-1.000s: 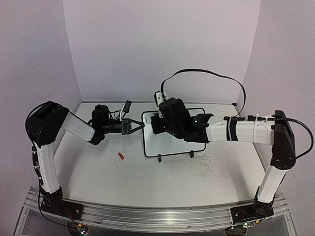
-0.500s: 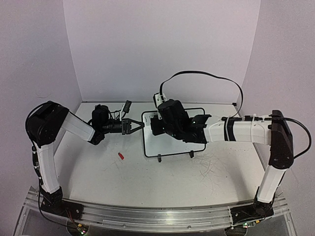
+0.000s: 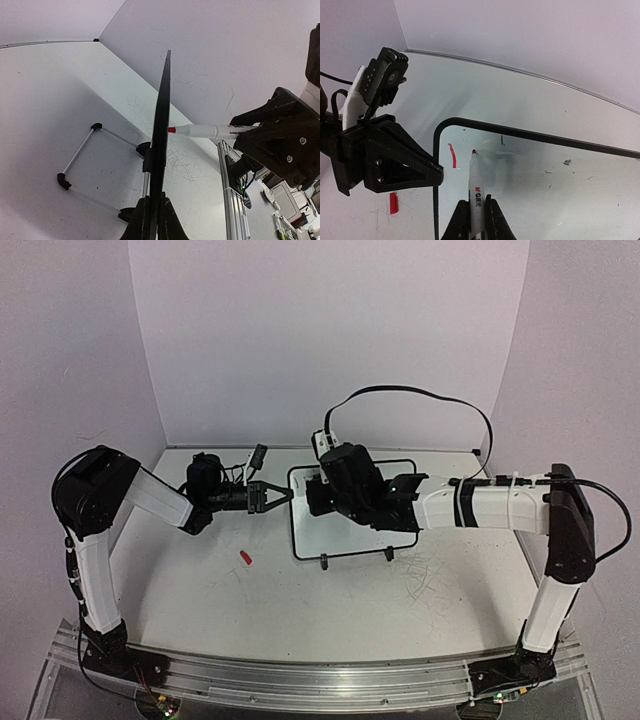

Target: Write a sentence on the whiteboard

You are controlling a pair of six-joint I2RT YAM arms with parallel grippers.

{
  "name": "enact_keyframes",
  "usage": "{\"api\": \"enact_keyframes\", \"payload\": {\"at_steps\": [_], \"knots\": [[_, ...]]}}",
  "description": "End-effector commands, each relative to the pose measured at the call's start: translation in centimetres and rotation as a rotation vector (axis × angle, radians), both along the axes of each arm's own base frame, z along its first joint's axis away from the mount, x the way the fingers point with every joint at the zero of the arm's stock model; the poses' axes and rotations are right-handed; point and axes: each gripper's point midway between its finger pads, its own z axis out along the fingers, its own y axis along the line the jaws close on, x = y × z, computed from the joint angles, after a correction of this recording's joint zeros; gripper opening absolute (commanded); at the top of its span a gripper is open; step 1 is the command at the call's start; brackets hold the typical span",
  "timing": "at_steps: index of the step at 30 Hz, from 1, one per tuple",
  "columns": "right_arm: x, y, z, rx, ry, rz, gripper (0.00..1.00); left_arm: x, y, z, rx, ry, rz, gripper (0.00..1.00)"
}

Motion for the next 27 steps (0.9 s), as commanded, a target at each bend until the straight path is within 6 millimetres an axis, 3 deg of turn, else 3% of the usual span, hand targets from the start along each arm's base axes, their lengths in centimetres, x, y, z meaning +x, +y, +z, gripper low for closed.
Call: {"api": "enact_keyframes", "payload": {"at_steps": [1, 27], "knots": [[1.0, 0.4, 1.5, 0.038, -0.032, -0.031, 0.0, -0.5, -0.2, 2.8, -0.043, -0.045, -0.029, 0.0], [0.1, 0.6, 0.2, 0.044, 0.019, -0.008, 0.0, -0.6, -0.3, 2.8, -0.044, -0.043, -0.032, 0.0]]}}
